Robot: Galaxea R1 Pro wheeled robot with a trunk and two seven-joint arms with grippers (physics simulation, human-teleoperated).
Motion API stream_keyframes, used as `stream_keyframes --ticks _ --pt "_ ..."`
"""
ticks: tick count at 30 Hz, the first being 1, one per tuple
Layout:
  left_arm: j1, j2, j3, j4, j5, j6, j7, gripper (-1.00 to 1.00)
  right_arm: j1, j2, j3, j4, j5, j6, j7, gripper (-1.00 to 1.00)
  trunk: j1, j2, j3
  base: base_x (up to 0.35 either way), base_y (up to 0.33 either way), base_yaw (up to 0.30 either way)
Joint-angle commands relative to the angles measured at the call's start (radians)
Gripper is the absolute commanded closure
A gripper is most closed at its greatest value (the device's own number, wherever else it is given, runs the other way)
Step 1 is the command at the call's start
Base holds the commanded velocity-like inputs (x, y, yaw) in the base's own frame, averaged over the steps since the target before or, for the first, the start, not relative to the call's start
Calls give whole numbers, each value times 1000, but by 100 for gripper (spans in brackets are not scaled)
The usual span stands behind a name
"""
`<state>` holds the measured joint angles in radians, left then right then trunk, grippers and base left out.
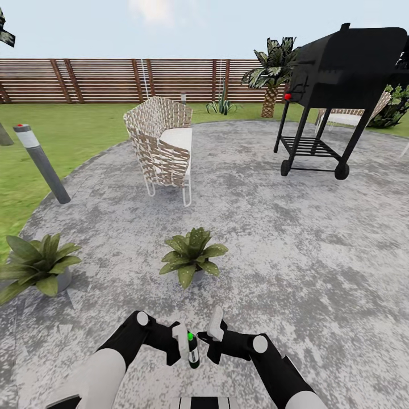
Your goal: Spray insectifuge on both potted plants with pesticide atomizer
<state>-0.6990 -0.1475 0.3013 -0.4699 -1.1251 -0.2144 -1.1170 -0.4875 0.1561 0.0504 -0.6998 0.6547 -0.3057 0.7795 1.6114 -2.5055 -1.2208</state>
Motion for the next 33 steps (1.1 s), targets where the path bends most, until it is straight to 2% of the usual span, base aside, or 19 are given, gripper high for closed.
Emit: stream_keyframes --ticks 1,6,17,22,25,27,28,31,33 --pt "-1 -2 9 -1 -9 -10 -3 100 0 0 -1 -1 9 -6 0 100 0 0 -1 0 0 0" --pt "-1 -11 9 -1 -7 -10 -3 100 0 0 -1 0 9 -6 1 100 0 0 -1 0 0 0" --pt "-1 -12 9 -1 -2 -10 -3 100 0 0 -1 2 9 -6 0 100 0 0 -1 0 0 0" --pt "-1 3 2 -1 -8 -10 22 100 0 0 -1 2 9 -6 0 100 0 0 -1 0 0 0" --pt "0 51 0 0 -17 -10 39 100 0 0 -1 2 10 -6 0 100 0 0 -1 0 0 0" --pt "1 101 -1 0 -16 -10 42 100 0 0 -1 2 10 -6 0 100 0 0 -1 0 0 0" --pt "5 116 -1 0 -16 -10 43 100 0 0 -1 2 10 -6 0 100 0 0 -1 0 0 0" --pt "39 171 -1 -1 -16 -11 43 100 0 -1 -1 3 11 -6 0 100 0 0 -1 0 0 0" --pt "63 219 -1 -1 -13 -39 43 100 0 -2 -2 4 13 -6 0 100 0 0 -1 0 0 0"
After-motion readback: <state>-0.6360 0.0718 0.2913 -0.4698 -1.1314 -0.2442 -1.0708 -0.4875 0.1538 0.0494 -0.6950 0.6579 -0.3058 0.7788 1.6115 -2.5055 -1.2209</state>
